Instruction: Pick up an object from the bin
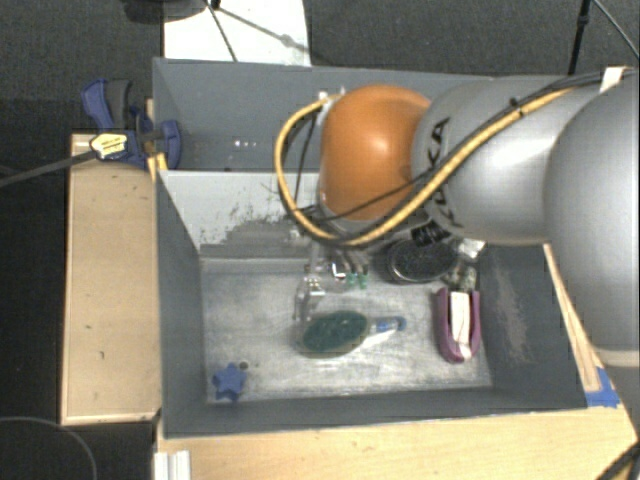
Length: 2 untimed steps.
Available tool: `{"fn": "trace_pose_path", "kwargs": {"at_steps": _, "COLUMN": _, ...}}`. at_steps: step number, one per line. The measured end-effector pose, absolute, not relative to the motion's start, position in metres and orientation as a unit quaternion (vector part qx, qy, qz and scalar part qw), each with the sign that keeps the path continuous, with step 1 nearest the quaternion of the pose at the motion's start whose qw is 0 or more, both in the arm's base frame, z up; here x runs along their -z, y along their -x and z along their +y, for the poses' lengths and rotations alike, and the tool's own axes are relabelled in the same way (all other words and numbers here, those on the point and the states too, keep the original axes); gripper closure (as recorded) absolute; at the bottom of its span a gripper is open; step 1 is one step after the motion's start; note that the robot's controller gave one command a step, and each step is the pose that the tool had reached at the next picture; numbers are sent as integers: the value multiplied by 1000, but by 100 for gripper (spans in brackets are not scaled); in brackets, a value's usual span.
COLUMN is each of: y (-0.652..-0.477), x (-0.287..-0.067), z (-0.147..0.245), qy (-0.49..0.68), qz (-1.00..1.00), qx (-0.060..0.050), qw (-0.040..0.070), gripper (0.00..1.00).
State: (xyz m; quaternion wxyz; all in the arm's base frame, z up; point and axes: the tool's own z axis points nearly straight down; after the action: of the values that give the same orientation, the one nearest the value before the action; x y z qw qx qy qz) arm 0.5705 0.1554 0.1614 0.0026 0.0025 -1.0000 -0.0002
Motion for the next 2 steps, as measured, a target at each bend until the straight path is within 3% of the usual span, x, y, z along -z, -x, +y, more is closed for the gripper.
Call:
{"fn": "trace_pose_path", "kwargs": {"at_steps": 1, "y": -496, "x": -71, "z": 117, "qy": -62, "qz": -998, "qx": 1, "qw": -3, "gripper": 0}}
{"fn": "trace_pose_path", "kwargs": {"at_steps": 2, "y": -520, "x": -76, "z": 49, "qy": -90, "qz": -996, "qx": -1, "qw": -3, "gripper": 0}}
